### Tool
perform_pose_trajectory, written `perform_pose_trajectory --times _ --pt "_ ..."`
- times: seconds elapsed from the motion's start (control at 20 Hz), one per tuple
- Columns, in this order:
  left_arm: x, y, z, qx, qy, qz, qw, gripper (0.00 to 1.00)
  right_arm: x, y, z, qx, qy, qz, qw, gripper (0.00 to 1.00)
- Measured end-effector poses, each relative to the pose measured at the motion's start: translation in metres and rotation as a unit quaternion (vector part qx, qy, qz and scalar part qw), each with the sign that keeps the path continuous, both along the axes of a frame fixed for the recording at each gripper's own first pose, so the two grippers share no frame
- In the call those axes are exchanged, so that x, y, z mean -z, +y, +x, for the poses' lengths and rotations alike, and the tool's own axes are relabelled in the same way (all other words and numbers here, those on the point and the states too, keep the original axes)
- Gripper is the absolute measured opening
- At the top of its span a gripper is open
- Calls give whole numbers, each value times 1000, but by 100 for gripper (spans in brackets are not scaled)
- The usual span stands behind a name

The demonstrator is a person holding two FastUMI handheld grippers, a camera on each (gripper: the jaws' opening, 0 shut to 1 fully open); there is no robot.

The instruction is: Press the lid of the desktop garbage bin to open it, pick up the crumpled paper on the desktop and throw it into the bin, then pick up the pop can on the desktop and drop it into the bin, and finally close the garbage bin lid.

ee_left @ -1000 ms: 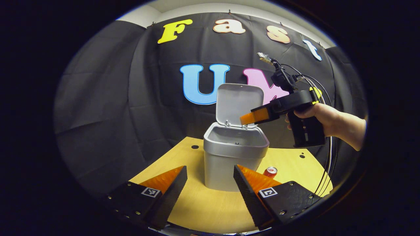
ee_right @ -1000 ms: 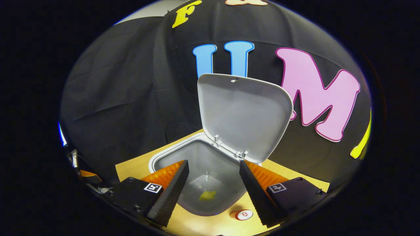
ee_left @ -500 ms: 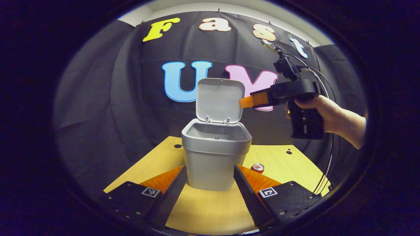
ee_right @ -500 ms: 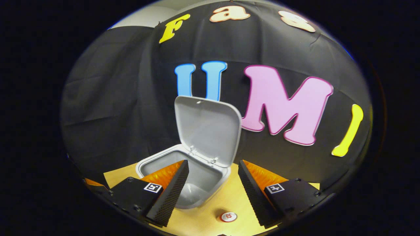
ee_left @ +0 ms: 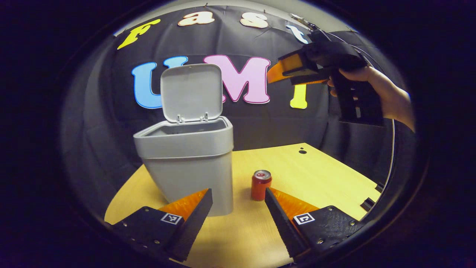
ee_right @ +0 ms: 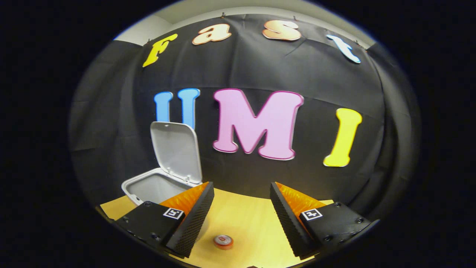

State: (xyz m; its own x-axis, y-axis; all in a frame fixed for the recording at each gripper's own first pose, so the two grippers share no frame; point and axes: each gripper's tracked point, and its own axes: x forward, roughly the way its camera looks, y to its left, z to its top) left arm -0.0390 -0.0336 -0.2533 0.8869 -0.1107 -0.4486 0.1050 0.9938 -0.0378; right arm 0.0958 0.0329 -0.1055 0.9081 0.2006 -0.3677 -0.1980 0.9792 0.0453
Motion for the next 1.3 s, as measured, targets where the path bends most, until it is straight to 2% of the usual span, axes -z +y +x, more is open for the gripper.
perform_pose_trajectory --times 0.25,0.6,0.9,1.05,1.3 --pt "56 -31 33 28 18 12 999 93 44 -70 -33 66 9 -26 997 98" --pt "103 -48 80 21 25 10 999 93 94 -135 -73 126 40 -36 991 98" --pt "137 -58 110 18 33 13 999 93 133 -170 -97 151 72 -50 985 98" --pt "153 -61 123 17 41 17 999 94 147 -171 -101 158 82 -37 983 98" --pt "164 -64 139 22 40 19 999 94 167 -174 -103 151 95 -47 983 98"
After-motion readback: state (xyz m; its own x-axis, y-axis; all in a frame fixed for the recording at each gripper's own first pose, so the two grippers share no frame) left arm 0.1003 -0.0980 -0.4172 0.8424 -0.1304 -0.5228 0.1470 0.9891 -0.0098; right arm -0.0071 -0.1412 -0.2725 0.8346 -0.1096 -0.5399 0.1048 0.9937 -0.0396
